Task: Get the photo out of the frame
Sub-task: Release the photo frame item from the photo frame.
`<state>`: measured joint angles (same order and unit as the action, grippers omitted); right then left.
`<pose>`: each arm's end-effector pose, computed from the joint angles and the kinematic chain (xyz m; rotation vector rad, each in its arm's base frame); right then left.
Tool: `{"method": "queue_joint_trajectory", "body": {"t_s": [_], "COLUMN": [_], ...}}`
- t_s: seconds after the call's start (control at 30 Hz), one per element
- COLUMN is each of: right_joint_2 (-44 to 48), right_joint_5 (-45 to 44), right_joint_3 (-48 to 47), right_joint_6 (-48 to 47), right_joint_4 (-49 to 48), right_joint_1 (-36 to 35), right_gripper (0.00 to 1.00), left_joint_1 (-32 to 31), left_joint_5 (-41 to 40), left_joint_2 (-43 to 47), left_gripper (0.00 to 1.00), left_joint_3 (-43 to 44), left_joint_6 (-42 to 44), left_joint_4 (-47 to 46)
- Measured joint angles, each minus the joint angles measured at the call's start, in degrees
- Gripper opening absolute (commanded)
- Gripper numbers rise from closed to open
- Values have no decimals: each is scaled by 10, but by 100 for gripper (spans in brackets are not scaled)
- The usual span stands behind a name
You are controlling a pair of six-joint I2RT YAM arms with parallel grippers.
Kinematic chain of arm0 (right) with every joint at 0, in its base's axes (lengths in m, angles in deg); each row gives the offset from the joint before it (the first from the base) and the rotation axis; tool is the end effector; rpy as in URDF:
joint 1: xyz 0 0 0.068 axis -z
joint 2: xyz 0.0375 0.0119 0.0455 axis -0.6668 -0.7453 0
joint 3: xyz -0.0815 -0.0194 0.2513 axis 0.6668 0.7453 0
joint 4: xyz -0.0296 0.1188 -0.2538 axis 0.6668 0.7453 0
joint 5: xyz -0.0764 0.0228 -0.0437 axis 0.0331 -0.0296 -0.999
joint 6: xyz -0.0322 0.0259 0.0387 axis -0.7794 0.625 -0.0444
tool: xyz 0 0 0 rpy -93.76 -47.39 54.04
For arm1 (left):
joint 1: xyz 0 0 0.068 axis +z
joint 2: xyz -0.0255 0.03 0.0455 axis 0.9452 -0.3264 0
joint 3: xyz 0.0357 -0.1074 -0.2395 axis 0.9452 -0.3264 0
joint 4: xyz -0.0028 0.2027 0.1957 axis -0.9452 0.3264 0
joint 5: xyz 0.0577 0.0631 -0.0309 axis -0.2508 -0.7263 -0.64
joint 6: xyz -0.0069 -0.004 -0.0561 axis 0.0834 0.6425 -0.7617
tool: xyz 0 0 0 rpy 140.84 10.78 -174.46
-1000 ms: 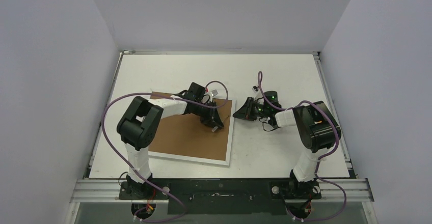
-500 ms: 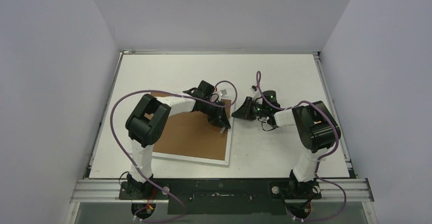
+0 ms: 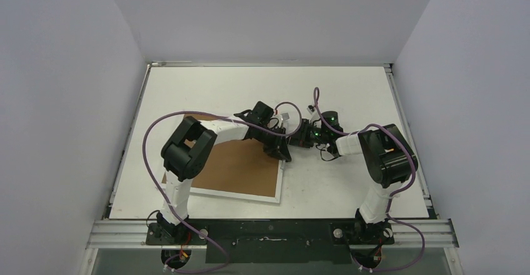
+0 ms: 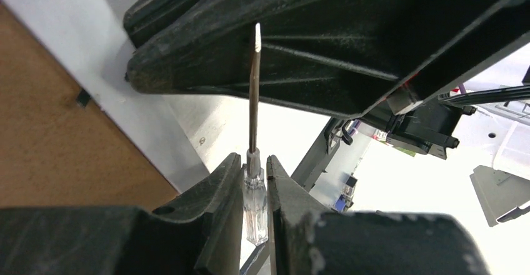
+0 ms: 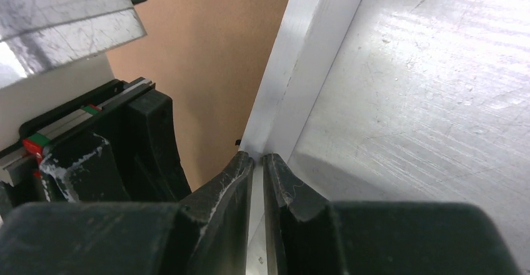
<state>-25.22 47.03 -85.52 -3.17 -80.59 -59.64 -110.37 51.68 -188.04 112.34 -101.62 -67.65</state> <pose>0.3119 0.1290 0.0864 -0.0316 2.3541 1.3726 0.3171 -0.2963 0.1146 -0.3679 -2.7489 1.3625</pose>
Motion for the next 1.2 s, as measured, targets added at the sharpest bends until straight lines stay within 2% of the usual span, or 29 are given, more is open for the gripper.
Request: {"method": "queue_joint_trajectory", "body": {"t_s": [0.13, 0.2, 0.33, 0.43, 0.53, 0.7, 0.8, 0.93, 1.03, 1.2], "right_joint_2": [13, 37, 129, 207, 254, 249, 235, 219, 212, 295], "right_joint_5": [-7, -18, -68, -108, -155, -209, -236, -237, -229, -236], "right_joint_3": [2, 10, 17, 4, -44, -83, -44, 78, 99, 117], "right_joint_6": [-8, -17, -48, -74, -104, -131, -129, -128, -129, -127], "right_joint_4": [16, 38, 113, 161, 208, 228, 214, 223, 211, 268], "right_joint_1": [0, 2, 2, 0, -18, -103, -127, -121, -108, -108], "right_gripper": [20, 28, 42, 47, 48, 47, 47, 38, 34, 42], "left_joint_1": [10, 15, 18, 9, -1, -9, -7, 3, 18, 28], "left_joint_5": [-3, -5, -16, -25, -31, -40, -54, -65, -68, -69], "left_joint_2": [30, 54, 99, 119, 130, 146, 171, 240, 303, 355], "left_gripper": [0, 0, 0, 0, 0, 0, 0, 0, 0, 0], "left_joint_3": [-39, -62, -94, -108, -118, -121, -135, -183, -214, -220], "left_joint_6": [1, 3, 8, 13, 16, 15, 10, -2, -11, -10], "left_joint_4": [-17, -17, -17, -18, -19, -24, -23, -63, -104, -160]}}
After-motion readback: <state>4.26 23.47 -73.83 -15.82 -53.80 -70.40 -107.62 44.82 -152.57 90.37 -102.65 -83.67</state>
